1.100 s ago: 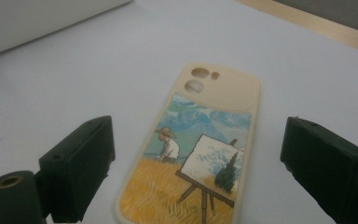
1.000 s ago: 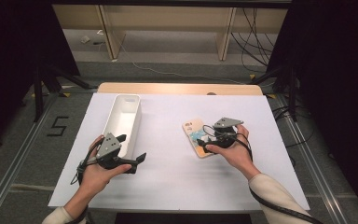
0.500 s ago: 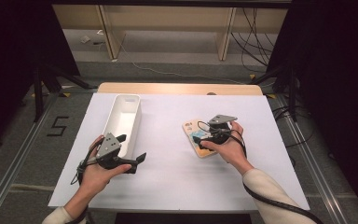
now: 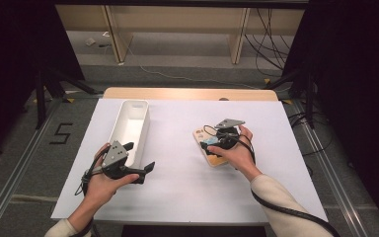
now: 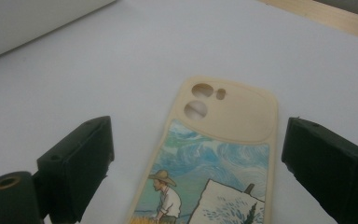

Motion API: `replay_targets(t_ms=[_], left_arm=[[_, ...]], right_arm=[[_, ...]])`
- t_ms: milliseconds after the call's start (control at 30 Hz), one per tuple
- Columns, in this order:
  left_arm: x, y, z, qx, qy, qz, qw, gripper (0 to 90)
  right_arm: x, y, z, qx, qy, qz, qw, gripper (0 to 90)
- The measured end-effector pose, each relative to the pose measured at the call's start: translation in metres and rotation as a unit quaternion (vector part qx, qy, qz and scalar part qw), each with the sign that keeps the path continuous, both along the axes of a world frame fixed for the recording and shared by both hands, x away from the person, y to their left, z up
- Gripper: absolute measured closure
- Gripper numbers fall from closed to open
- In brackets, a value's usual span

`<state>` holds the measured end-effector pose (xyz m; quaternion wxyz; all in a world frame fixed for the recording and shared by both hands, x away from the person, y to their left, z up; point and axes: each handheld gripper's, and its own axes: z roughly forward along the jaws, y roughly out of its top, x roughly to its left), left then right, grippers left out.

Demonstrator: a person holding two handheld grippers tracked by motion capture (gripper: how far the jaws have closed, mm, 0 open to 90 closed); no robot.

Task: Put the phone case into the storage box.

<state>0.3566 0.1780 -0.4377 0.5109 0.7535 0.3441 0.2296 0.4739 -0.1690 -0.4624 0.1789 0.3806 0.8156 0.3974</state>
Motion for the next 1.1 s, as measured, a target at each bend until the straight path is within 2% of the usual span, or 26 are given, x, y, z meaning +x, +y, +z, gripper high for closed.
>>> replay_targets(t_ms=[800,1100], left_arm=[[0.000,0.000,0.000,-0.001,0.000,0.000,1.0000,1.0],[0.000,0.000,0.000,-0.001,0.000,-0.001,1.0000,0.9]], right_arm=[[0.018,0.009,-0.005,-0.005,0.016,-0.014,0.9998,8.4],[0.032,0.018,-0.006,-0.019,0.027,-0.017,0.9993,8.6]])
